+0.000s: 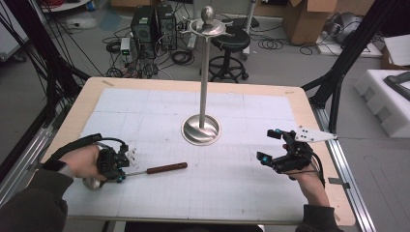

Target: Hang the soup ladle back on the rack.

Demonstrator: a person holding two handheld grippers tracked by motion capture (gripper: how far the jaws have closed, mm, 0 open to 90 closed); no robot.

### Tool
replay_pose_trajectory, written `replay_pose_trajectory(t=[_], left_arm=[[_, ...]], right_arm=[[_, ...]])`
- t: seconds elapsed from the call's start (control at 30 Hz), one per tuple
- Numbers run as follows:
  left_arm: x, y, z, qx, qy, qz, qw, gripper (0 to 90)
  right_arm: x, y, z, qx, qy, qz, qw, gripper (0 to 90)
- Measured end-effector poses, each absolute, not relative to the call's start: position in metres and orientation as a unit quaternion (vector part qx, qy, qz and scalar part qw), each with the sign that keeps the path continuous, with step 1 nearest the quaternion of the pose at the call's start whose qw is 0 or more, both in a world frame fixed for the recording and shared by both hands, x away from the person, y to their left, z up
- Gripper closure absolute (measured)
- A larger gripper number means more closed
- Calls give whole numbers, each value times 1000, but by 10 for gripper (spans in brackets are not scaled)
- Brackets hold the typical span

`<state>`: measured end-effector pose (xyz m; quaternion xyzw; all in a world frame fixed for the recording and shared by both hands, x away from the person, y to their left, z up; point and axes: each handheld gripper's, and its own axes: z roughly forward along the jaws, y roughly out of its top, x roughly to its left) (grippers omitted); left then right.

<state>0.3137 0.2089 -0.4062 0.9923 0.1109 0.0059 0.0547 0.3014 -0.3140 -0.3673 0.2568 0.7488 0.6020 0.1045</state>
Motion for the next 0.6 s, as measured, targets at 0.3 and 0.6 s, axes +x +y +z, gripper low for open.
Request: replay_pose_trajectory(t=[0.3, 0.6], left_arm=[[308, 221, -391, 984, 133, 14, 119, 844], [302, 236, -373, 968, 162, 28, 188, 844]], right_arm=[[301, -314, -367, 257, 749, 602, 105, 3], [301, -314, -367, 258, 749, 601, 105, 3]])
